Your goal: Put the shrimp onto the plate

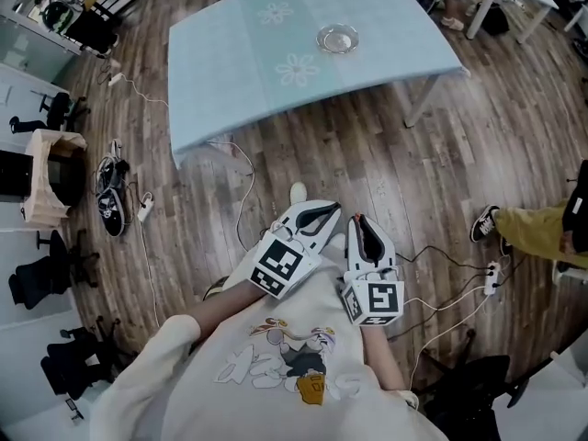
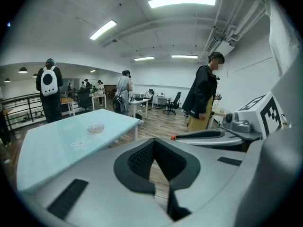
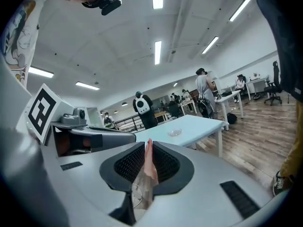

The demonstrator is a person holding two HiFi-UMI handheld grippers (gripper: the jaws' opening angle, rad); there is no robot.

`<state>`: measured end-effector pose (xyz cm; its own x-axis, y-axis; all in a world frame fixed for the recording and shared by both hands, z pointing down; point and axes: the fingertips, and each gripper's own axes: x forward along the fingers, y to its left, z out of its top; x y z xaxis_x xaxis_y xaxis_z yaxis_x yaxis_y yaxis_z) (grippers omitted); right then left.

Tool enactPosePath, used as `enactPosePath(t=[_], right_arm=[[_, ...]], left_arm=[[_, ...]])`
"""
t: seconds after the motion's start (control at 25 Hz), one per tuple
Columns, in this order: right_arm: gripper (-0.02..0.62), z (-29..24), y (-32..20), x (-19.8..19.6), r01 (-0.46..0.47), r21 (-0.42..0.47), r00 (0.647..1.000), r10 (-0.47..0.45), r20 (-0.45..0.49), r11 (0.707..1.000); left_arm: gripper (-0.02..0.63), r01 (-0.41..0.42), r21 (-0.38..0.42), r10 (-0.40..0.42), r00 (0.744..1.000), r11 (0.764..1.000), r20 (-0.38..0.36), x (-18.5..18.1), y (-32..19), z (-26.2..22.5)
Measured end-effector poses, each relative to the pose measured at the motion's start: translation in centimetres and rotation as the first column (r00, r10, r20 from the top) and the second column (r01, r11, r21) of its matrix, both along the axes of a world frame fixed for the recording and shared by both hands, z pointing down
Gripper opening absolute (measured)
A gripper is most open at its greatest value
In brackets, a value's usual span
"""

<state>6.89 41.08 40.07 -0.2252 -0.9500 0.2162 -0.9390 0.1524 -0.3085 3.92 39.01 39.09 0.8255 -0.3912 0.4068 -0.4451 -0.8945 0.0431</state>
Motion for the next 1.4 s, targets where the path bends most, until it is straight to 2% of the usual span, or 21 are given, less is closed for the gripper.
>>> enactPosePath(t=[0.28, 0.52, 0.72, 1.0, 1.4], right_arm=[[0.067, -0.4, -1.8, 1.5, -0.04, 0.007, 0.999, 0.04, 0.031, 0.999], [0.067, -0.6, -5.8, 1.5, -0.046, -0.008, 0.999, 0.046, 0.016, 0.999], [0.067, -0.5, -10.2, 1.2, -0.035, -0.043, 0.999, 0.035, -0.006, 0.998], [0.067, -0.9, -19.0, 0.6, -0.031, -0.073, 0.999, 0.028, -0.034, 0.997], [0.067, -1.9, -29.0, -0.8, -0.048, -0.099, 0.996, 0.039, -0.085, 0.994]], left_arm=[[0.003, -0.028, -0.001, 0.028, 1.0, 1.0, 0.002, 1.2, -1.3, -0.2], [0.003, -0.023, -0.039, 0.023, 1.0, 0.999, -0.012, 0.9, -5.0, 0.5], [0.003, 0.008, -0.077, -0.01, 0.999, 0.997, -0.036, 0.3, -9.7, 0.9], [0.003, 0.037, -0.117, -0.045, 0.997, 0.992, -0.06, -1.0, -18.1, 1.0], [0.003, 0.062, -0.125, -0.079, 0.988, 0.99, -0.135, -3.8, -28.7, -0.5]])
